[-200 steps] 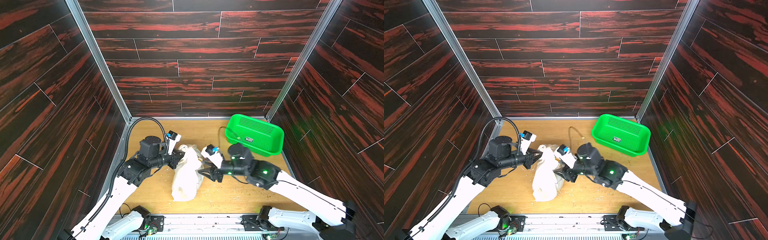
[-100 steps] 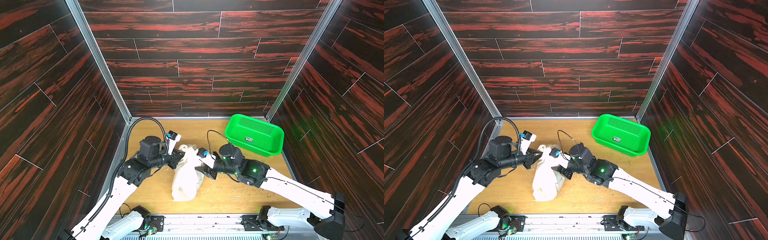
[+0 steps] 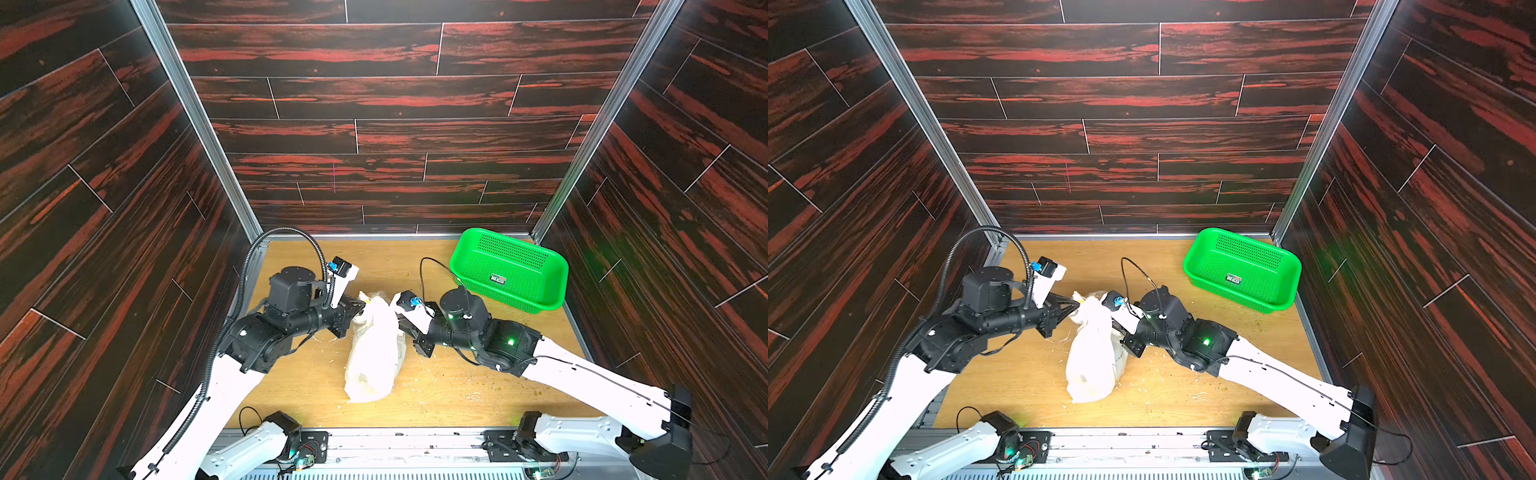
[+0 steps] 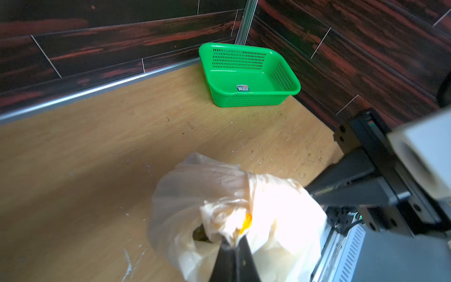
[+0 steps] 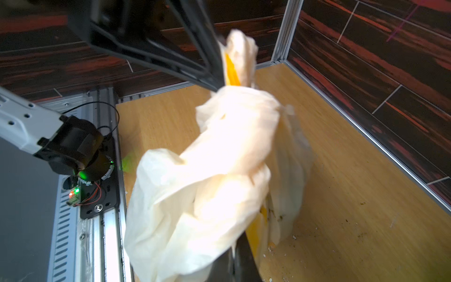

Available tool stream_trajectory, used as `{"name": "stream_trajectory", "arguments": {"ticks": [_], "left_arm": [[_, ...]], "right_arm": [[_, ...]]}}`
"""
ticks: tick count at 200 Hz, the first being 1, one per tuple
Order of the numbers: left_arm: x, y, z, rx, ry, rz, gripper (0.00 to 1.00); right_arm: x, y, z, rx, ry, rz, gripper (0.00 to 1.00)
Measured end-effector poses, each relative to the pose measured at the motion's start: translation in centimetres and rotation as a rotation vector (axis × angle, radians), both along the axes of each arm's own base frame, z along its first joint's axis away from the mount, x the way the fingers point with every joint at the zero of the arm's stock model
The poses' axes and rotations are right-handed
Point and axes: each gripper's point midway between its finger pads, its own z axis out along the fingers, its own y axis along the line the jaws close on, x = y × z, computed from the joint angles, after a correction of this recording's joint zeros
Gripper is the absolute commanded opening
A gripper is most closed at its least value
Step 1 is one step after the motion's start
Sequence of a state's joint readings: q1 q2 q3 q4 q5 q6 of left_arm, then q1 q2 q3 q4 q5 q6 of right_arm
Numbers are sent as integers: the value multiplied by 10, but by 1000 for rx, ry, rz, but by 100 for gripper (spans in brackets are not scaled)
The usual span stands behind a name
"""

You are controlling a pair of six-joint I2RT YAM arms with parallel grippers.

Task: Place the pineapple into a plastic bag & tie a knot
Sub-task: Tie the plastic bag at the center of the board.

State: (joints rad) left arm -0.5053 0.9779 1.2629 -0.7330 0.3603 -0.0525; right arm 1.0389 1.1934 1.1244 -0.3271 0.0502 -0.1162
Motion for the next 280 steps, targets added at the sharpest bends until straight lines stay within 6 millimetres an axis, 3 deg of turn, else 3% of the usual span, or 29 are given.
{"name": "stream_trajectory", "arguments": {"ticks": [67, 126, 194, 214, 233, 247, 280], "left_arm": [[2, 21, -3, 210, -66, 29, 0], [10, 32, -7, 289, -103, 81, 0], [8, 36, -33, 345, -98, 57, 0], [7, 38, -34, 345, -100, 61, 0], [6, 38, -32, 339, -108, 63, 0], [5, 39, -30, 334, -115, 64, 0], [4, 38, -28, 329, -119, 62, 0]], "right_arm": [[-1, -8, 0, 6, 44, -54, 0], [5, -23, 6, 8, 63, -151, 0], [20, -24, 15, -18, 42, -226, 15], [24, -19, 11, -40, 36, -222, 17], [27, -13, 6, -61, 39, -218, 30], [28, -11, 2, -78, 40, -212, 33], [29, -10, 5, -85, 23, -202, 35]]}}
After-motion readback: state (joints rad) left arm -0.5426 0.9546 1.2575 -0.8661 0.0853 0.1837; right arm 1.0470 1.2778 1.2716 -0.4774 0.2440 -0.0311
